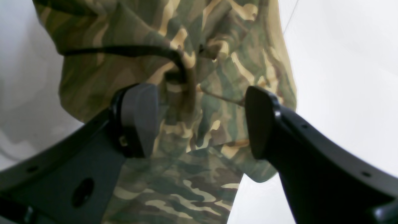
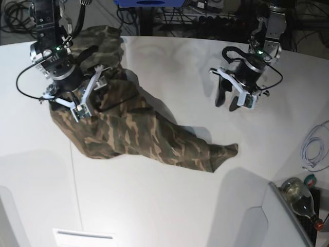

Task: Layout the t-shirt on the table in an organized manner, then fold the t-shirt properly
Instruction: 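Grasp the shirt's hanging end with the left gripper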

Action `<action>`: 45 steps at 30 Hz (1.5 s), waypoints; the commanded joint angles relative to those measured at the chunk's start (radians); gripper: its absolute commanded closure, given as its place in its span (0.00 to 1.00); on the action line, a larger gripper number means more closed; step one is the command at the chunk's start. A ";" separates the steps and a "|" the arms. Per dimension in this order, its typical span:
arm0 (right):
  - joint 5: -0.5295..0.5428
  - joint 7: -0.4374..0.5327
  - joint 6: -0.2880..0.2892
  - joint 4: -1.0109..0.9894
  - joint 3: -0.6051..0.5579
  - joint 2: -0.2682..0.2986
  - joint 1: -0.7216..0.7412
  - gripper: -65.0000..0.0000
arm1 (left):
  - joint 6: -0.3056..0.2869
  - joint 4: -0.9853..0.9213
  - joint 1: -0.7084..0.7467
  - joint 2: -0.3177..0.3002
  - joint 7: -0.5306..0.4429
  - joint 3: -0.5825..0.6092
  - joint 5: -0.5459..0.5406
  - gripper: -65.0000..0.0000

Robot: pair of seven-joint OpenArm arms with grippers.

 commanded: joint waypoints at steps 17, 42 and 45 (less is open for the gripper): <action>0.001 0.020 -0.002 -0.056 0.002 0.001 0.013 0.36 | -0.126 -0.312 -0.339 0.053 -0.104 0.181 -0.020 0.35; 0.001 0.023 -0.005 -0.393 0.008 0.001 0.200 0.37 | -0.126 -0.054 -0.389 0.063 0.284 0.183 -0.020 1.00; 0.001 0.023 -0.005 -0.485 0.008 0.003 0.260 0.37 | -0.126 0.134 -0.394 0.030 0.545 0.180 -0.016 1.00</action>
